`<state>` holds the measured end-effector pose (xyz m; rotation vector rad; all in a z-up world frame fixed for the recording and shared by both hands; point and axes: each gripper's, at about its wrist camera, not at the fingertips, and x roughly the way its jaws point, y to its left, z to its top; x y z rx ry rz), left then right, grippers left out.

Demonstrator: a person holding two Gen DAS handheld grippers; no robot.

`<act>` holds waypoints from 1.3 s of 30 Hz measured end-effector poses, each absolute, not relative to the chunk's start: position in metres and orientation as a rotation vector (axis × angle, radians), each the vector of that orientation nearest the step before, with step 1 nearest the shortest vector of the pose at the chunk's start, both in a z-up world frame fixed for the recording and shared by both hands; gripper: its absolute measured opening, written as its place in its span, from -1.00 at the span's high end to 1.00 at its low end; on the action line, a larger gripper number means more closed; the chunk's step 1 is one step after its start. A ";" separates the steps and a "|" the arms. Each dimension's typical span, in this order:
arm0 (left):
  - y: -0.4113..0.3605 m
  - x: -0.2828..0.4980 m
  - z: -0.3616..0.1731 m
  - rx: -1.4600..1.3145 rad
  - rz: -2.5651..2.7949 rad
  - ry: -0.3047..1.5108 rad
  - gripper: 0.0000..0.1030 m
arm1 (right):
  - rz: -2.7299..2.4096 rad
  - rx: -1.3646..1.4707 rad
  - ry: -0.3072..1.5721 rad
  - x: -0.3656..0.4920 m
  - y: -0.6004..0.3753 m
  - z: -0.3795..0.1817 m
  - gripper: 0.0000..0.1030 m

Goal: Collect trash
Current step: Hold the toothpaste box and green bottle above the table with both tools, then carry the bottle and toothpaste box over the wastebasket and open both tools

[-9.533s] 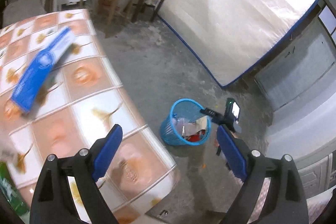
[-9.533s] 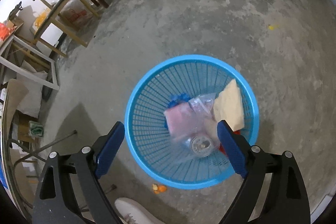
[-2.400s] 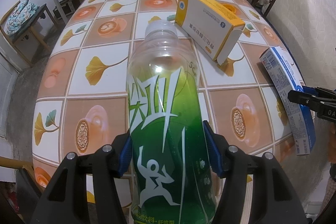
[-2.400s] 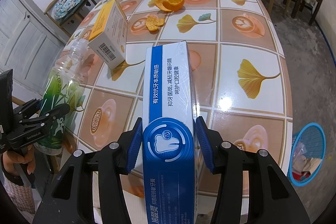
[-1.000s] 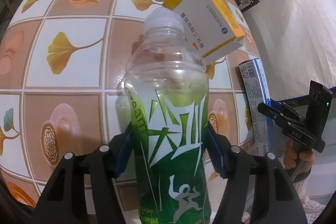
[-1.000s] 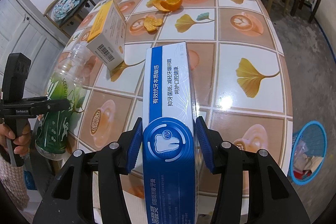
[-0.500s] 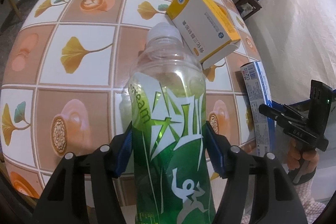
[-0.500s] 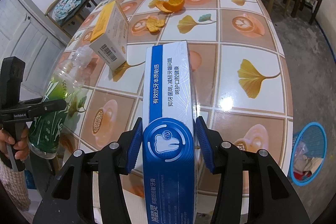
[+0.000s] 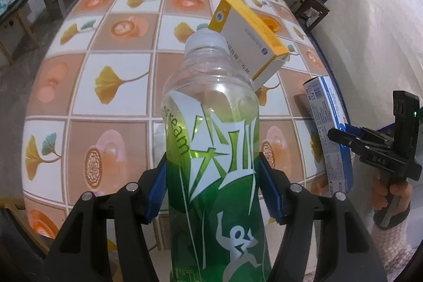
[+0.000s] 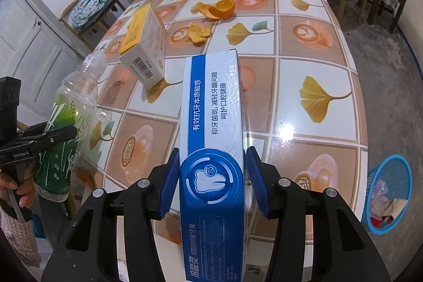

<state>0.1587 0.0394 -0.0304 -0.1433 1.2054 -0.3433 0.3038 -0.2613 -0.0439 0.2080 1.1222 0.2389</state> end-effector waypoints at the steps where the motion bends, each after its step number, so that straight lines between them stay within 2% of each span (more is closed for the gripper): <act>1: 0.038 0.157 -0.028 -0.132 -0.340 1.196 -0.18 | 0.239 0.209 1.120 0.303 -0.262 -0.043 0.09; 26: -0.034 0.128 0.025 0.027 -0.444 1.018 -0.18 | 0.209 0.308 1.026 0.262 -0.292 -0.026 0.09; 39: -0.155 0.133 0.027 0.120 -0.737 1.034 -0.18 | 0.019 0.611 0.952 0.177 -0.385 -0.048 0.09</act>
